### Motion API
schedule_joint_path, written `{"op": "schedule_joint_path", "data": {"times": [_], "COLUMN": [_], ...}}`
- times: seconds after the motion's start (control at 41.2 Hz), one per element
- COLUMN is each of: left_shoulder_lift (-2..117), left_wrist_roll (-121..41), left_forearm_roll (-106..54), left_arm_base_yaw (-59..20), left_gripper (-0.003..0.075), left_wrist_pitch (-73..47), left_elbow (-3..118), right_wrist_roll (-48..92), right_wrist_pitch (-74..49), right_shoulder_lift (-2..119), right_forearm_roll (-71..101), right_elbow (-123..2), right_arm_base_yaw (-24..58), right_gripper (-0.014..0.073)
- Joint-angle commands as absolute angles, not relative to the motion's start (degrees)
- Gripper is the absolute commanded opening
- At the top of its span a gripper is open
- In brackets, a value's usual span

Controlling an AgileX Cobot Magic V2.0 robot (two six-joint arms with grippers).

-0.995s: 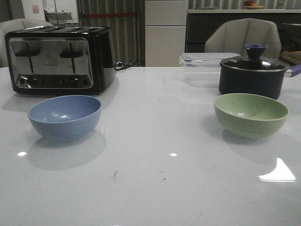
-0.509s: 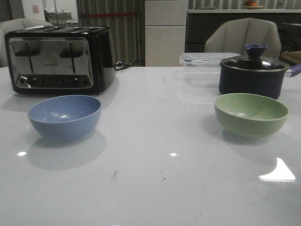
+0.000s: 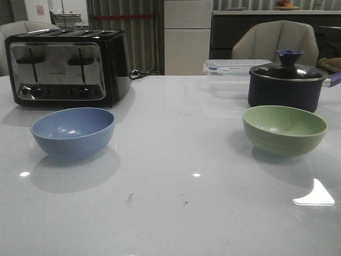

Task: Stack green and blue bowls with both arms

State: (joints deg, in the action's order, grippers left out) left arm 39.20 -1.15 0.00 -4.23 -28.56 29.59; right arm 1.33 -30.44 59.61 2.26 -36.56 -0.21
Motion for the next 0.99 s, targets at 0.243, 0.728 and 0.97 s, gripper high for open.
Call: {"op": "schedule_joint_path", "data": {"times": [0.243,0.728,0.97], "left_shoulder_lift": [39.4,39.4,39.4], "left_wrist_roll": [-0.6,-0.6,-0.6], "left_forearm_roll": [-0.6,-0.6,-0.6], "left_arm_base_yaw": [-4.1,-4.1,-4.1], "left_gripper": [0.0456,0.0456,0.0456], "left_wrist_pitch": [-24.7,-24.7,-24.7], "left_elbow": [31.7,31.7,31.7], "right_wrist_roll": [1.3,1.4,1.4], "right_wrist_pitch": [-32.1,-40.0,-42.7], "right_shoulder_lift": [77.5,101.2,105.1], "right_forearm_roll": [4.1,5.4,5.4], "right_elbow": [-54.1,-74.3,-77.4], "right_arm_base_yaw": [-0.2,-0.2,-0.2], "right_gripper": [0.0551,0.0551,0.0353]}}
